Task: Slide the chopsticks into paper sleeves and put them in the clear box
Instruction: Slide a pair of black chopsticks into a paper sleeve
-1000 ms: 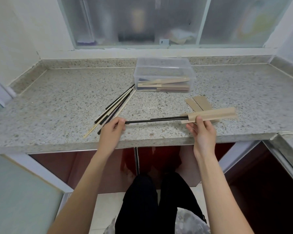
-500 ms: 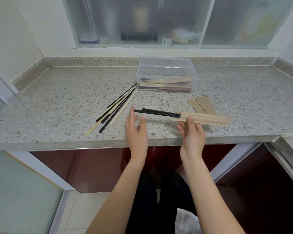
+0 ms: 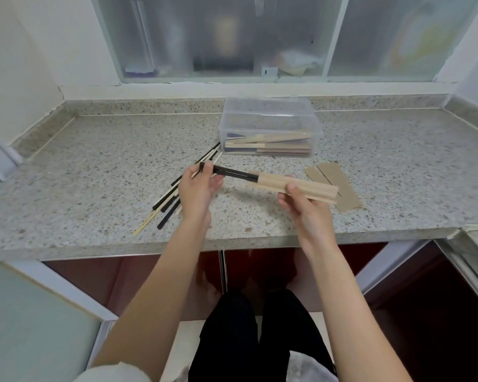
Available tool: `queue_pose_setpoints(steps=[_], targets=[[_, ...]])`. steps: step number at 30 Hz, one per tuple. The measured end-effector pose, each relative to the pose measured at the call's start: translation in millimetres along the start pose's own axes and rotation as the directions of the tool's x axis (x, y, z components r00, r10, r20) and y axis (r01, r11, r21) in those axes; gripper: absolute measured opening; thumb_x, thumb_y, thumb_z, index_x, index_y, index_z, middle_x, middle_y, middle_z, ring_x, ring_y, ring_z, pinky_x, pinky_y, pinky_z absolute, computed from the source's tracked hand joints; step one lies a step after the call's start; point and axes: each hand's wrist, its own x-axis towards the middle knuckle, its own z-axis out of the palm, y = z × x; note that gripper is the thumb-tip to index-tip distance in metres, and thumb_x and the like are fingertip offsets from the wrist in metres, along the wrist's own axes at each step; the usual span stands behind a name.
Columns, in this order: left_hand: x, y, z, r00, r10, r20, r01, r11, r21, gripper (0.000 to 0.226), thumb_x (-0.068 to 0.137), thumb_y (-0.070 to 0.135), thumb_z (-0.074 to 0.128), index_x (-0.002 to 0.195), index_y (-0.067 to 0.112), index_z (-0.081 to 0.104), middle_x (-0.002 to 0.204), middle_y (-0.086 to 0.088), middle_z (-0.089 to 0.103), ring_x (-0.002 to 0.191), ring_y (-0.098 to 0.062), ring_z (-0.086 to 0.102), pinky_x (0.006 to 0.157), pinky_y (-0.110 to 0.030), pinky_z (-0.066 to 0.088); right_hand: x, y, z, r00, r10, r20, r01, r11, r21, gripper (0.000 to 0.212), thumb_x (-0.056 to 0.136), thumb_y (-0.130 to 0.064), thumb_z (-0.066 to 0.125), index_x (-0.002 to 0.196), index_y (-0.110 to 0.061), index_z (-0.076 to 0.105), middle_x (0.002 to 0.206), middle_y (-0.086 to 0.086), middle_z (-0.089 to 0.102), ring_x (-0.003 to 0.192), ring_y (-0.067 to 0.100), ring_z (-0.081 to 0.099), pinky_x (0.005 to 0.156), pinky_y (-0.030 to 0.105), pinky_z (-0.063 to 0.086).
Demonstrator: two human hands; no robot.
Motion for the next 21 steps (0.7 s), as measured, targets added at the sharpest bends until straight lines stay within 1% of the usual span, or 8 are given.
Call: queue_pose_setpoints(steps=[2, 5, 8, 12, 15, 17, 19, 21], targets=[[16.0, 6.5, 3.8, 0.999, 0.014, -0.029, -0.015, 0.998, -0.053, 0.034, 0.090, 0.016, 0.061, 0.120, 0.001, 0.052, 0.100, -0.011, 0.066, 0.071, -0.009, 0.068, 0.062, -0.014, 0.052, 14.8, -10.5, -9.0, 0.995, -0.055, -0.081, 0.056, 0.998, 0.021, 0.018, 0.090, -0.007, 0.060, 0.106, -0.002, 0.063, 0.083, 0.000, 0.070, 0.075, 0.008, 0.067, 0.071, 0.017, 0.054], [42.2, 17.6, 19.7, 0.994, 0.107, -0.030, -0.107, 0.994, -0.008, 0.024, 0.091, 0.015, 0.060, 0.112, 0.007, 0.051, 0.093, -0.009, 0.067, 0.068, -0.010, 0.069, 0.063, -0.017, 0.054, 49.5, -31.9, -11.1, 0.983, -0.155, -0.103, 0.141, 0.981, -0.133, 0.014, 0.092, -0.009, 0.059, 0.103, -0.001, 0.061, 0.075, -0.002, 0.065, 0.070, 0.006, 0.065, 0.070, 0.018, 0.054], [71.8, 20.4, 38.9, 0.944, 0.321, 0.075, -0.329, 0.904, 0.274, 0.024, 0.096, 0.024, 0.053, 0.116, 0.013, 0.054, 0.098, -0.009, 0.068, 0.083, -0.015, 0.070, 0.075, -0.028, 0.056, 94.5, -51.6, -1.3, 0.972, -0.201, -0.123, 0.169, 0.958, -0.231, 0.007, 0.092, -0.007, 0.059, 0.098, -0.004, 0.059, 0.074, 0.002, 0.061, 0.063, 0.005, 0.063, 0.064, 0.019, 0.054], [119.9, 21.3, 66.9, 0.811, 0.391, 0.435, -0.572, 0.376, 0.729, 0.046, 0.101, 0.034, 0.036, 0.142, 0.012, 0.037, 0.136, -0.011, 0.052, 0.125, -0.024, 0.048, 0.103, -0.034, 0.036, 165.1, -71.6, -3.1, 0.917, -0.314, -0.247, 0.210, 0.905, -0.369, 0.015, 0.089, -0.007, 0.061, 0.100, -0.010, 0.053, 0.076, 0.004, 0.061, 0.060, 0.008, 0.058, 0.067, 0.024, 0.050], [153.2, 18.6, 81.7, 0.743, 0.249, 0.621, -0.642, 0.003, 0.767, 0.051, 0.102, 0.034, 0.031, 0.145, 0.007, 0.028, 0.150, -0.012, 0.034, 0.139, -0.024, 0.028, 0.116, -0.038, 0.015, 205.1, -76.4, -7.8, 0.875, -0.381, -0.300, 0.180, 0.830, -0.528, 0.019, 0.088, -0.011, 0.062, 0.106, -0.009, 0.056, 0.090, 0.011, 0.065, 0.065, 0.007, 0.059, 0.065, 0.017, 0.046], [170.3, 14.7, 81.9, 0.720, 0.140, 0.680, -0.644, -0.229, 0.730, 0.051, 0.102, 0.037, 0.025, 0.145, 0.010, 0.031, 0.151, -0.008, 0.033, 0.143, -0.018, 0.018, 0.118, -0.041, 0.005, 223.4, -75.7, -6.6, 0.873, -0.384, -0.300, 0.143, 0.791, -0.595, 0.019, 0.087, -0.013, 0.063, 0.104, -0.010, 0.057, 0.096, 0.014, 0.066, 0.072, 0.014, 0.060, 0.070, 0.023, 0.049], [180.3, 11.8, 77.5, 0.719, 0.071, 0.691, -0.639, -0.321, 0.699, 0.051, 0.102, 0.040, 0.021, 0.142, 0.014, 0.037, 0.150, -0.002, 0.036, 0.144, -0.014, 0.015, 0.118, -0.042, 0.003, 236.8, -71.3, -4.4, 0.888, -0.376, -0.266, 0.097, 0.717, -0.691, 0.016, 0.085, -0.016, 0.066, 0.099, -0.014, 0.059, 0.098, 0.012, 0.066, 0.081, 0.019, 0.058, 0.082, 0.033, 0.050], [186.6, 9.6, 70.4, 0.702, 0.095, 0.706, -0.663, -0.274, 0.697, 0.048, 0.102, 0.038, 0.025, 0.138, 0.014, 0.044, 0.146, -0.001, 0.041, 0.142, -0.017, 0.022, 0.116, -0.039, 0.010, 242.7, -66.5, -1.2, 0.911, -0.377, -0.169, 0.079, 0.561, -0.824, 0.018, 0.086, -0.022, 0.065, 0.101, -0.011, 0.063, 0.100, 0.009, 0.067, 0.088, 0.022, 0.059, 0.081, 0.035, 0.048]])
